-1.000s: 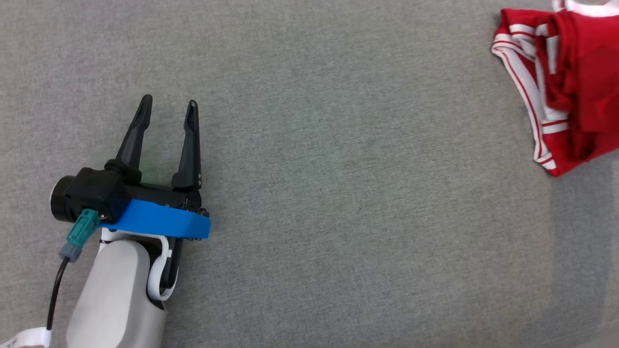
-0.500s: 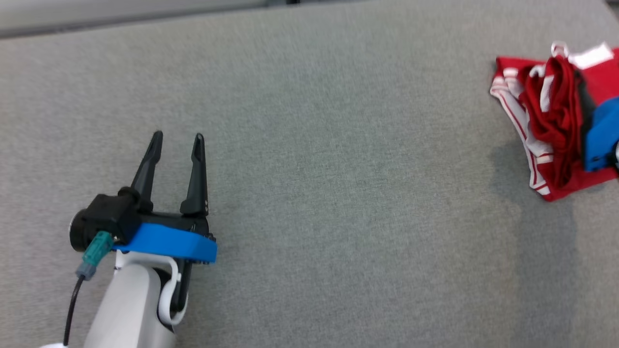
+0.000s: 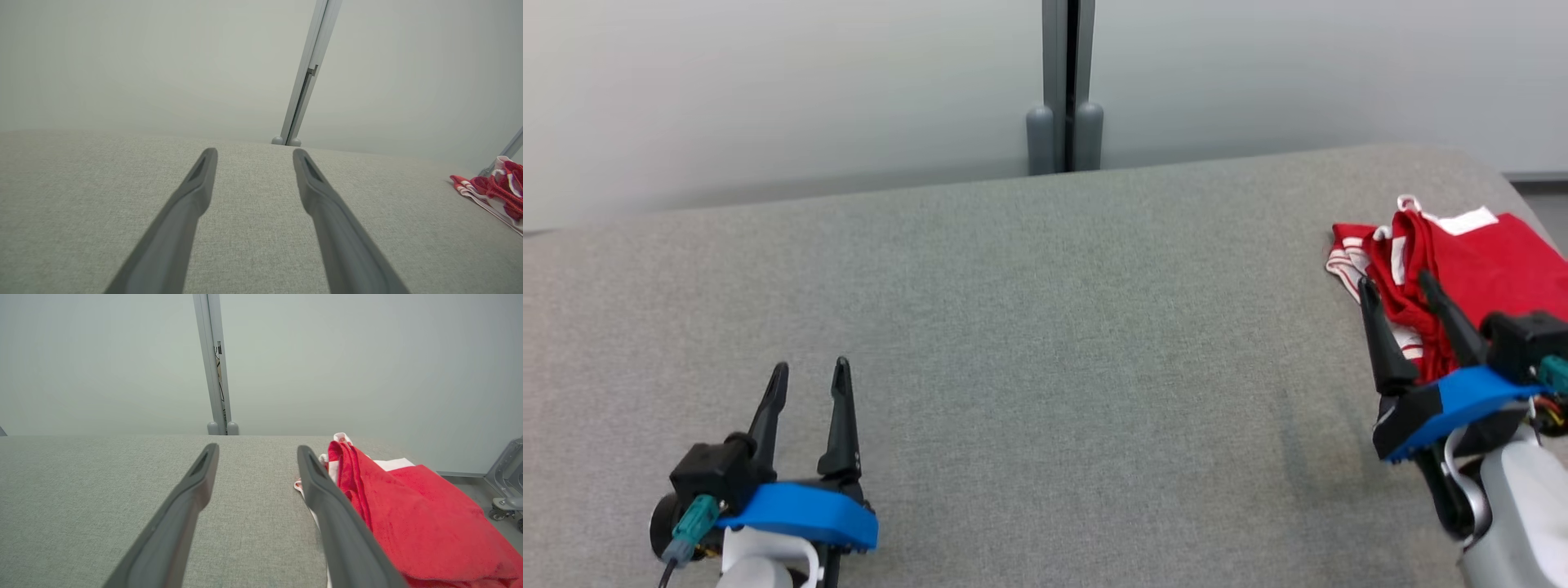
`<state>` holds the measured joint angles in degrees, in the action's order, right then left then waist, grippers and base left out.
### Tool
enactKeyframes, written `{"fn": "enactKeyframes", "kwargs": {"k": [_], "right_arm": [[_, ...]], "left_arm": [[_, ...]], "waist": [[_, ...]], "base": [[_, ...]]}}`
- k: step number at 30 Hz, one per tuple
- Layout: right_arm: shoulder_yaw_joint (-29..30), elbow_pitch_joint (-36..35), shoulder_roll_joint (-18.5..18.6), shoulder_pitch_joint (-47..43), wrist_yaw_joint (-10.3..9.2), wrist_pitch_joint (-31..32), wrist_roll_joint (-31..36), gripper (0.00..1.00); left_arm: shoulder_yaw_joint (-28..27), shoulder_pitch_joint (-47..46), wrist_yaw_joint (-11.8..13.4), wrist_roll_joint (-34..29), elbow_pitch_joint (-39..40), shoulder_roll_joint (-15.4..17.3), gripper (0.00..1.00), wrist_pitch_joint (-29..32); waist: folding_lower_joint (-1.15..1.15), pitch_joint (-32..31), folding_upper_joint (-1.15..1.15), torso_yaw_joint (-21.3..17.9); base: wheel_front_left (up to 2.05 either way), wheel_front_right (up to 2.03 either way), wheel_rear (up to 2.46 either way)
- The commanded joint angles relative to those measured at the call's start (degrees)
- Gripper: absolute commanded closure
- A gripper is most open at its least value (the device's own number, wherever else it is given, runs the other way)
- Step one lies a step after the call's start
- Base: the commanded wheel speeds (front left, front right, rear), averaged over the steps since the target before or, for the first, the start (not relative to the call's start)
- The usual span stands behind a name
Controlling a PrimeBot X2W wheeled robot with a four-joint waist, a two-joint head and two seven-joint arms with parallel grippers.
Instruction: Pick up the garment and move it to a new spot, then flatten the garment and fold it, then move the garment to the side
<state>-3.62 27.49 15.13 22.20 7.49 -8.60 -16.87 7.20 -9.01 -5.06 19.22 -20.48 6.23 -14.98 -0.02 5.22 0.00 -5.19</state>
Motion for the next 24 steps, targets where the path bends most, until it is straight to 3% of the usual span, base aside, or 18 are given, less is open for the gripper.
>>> {"fn": "enactKeyframes", "kwargs": {"k": [1, 14, 24], "right_arm": [[0.7, -1.4, -0.5, -2.1, 0.01, 0.0, 0.0, 0.0], [8.9, -14.6, -8.8, -17.7, 0.01, 4.6, 3.2, 0.0], [9.0, -18.3, -10.8, -20.7, 0.01, 6.9, 5.7, 0.0]], "left_arm": [[-0.5, 0.7, 0.2, -0.2, 0.0, -0.1, 0.0, -0.2], [-1.0, 5.2, -0.6, -0.6, -2.6, -0.8, 0.0, -0.2], [-2.4, 5.9, -1.1, -0.3, -3.3, -0.5, 0.0, -0.2]], "waist": [[0.02, -1.1, 0.0, -0.2], [0.02, -5.7, 0.0, 3.6], [0.02, -5.9, 0.0, 2.5]], "base": [[0.0, 0.0, 0.0], [0.0, 0.0, 0.0], [0.0, 0.0, 0.0]]}}
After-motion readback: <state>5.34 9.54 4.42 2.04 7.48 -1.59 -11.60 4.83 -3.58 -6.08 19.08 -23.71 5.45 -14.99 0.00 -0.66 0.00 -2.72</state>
